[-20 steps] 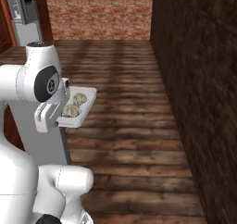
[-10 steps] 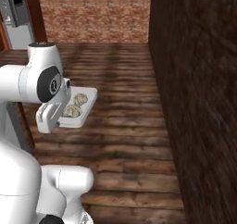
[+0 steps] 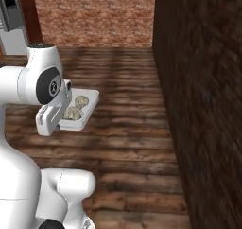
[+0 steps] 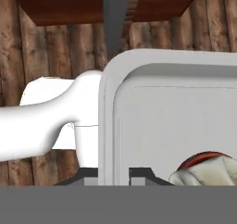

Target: Place two dumplings into each of the tupperware containers and then place the containers in the fridge.

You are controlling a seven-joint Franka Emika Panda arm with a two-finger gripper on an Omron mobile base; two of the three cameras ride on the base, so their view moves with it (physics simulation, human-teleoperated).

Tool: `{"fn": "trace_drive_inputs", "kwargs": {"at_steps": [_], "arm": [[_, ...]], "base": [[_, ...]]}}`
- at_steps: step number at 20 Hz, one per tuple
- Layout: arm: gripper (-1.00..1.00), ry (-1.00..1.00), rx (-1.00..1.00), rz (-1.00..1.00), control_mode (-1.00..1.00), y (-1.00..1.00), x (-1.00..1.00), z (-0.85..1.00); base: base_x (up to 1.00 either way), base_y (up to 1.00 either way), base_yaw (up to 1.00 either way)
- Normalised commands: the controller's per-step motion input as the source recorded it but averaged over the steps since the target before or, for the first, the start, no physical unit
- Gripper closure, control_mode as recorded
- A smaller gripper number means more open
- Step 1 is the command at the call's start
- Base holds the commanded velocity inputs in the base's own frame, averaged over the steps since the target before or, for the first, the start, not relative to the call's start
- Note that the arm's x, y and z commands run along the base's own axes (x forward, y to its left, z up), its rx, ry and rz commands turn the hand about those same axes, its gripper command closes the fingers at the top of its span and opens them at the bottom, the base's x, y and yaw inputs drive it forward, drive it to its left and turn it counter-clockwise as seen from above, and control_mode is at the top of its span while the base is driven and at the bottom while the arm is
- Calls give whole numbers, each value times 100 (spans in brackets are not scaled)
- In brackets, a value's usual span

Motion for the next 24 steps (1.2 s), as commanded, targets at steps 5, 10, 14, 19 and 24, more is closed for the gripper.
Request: {"fn": "trace_drive_inputs", "kwargs": {"at_steps": [5,10,14,19,24], "arm": [[100,0,0,0,100,0,0,0],[100,0,0,0,100,0,0,0],[100,0,0,0,100,0,0,0],[100,0,0,0,100,0,0,0],[100,0,0,0,100,0,0,0]], "base": [[100,10,0],[100,6,0],[100,0,0],[100,4,0],[100,33,0]]}}
